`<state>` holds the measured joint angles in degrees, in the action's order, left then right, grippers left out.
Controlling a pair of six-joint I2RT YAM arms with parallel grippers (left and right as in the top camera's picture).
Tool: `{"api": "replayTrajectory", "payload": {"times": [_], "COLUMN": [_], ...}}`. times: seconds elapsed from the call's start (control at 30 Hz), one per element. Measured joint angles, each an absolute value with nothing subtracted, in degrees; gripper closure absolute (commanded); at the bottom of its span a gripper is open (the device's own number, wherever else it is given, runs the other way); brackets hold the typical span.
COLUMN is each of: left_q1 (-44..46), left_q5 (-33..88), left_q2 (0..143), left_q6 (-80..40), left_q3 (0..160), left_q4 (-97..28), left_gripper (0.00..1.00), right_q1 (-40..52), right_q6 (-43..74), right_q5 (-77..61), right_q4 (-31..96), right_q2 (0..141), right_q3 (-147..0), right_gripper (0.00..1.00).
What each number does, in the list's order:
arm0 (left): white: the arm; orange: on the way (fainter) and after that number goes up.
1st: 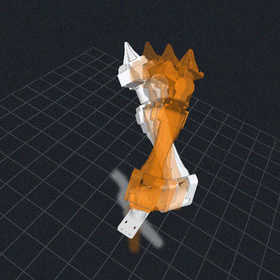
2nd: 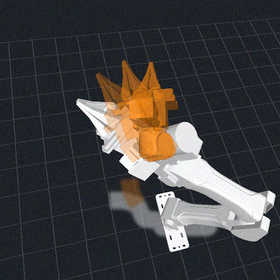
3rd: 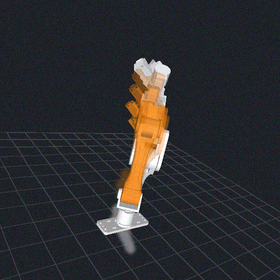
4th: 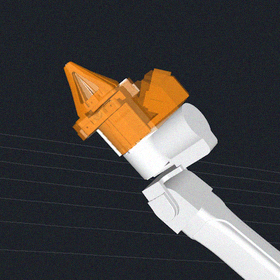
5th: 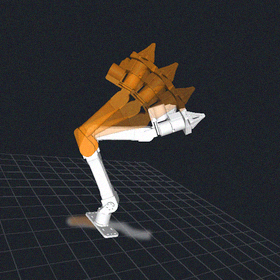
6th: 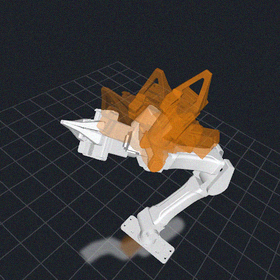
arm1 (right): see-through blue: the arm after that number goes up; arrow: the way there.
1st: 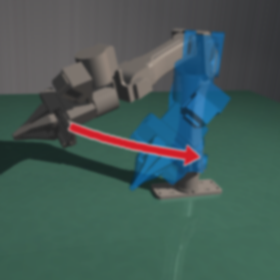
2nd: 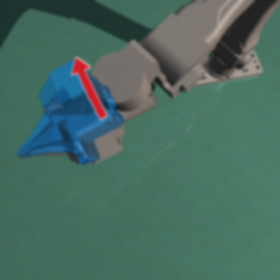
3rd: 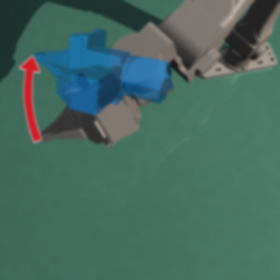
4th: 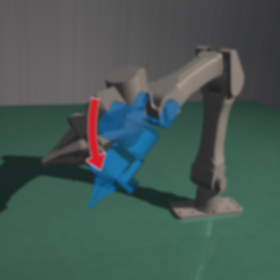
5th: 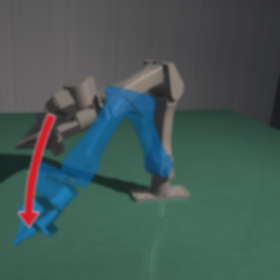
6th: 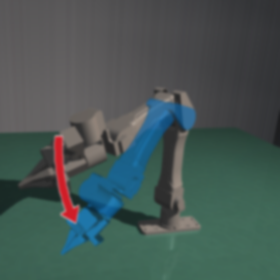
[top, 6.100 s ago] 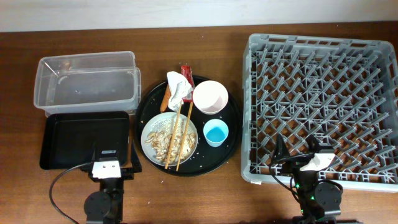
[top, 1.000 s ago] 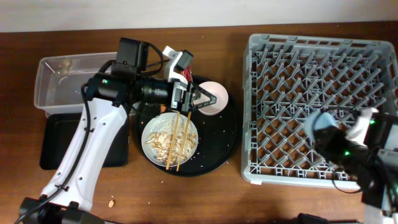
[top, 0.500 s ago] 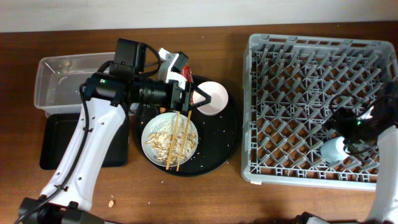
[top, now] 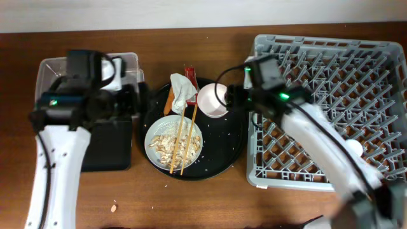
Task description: Sort waste into correct bins and load items into the dishwasher rack
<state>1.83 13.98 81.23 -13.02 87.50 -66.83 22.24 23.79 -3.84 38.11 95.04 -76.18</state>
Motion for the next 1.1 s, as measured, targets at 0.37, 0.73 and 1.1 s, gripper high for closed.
{"api": "replayTrajectory", "payload": {"times": [0.37,0.73,1.1], "left_q1": [-0.4,-0.4,-0.4], "left_q5": [7.84,7.44,7.42], "left_q2": [80.88,80.88,80.88], "left_q6": [-13.13,-13.13,-13.13], "left_q3": [87.55,87.55,87.55], "left_q4": [-68.14,-68.27,-68.14], "left_gripper": [0.01,0.01,0.01], "right_q1": [22.44,22.44,4.89], "right_q6": [28.88,28.77,30.11], "right_q5": [-1.5,13.32,68.51], "right_q4": [29.58,49.28,58.06], "right_q2": [112.57,90.78,88.51], "right_q3": [-76.18,-83.72,-83.92], "right_gripper": [0.96,0.96,0.96]}}
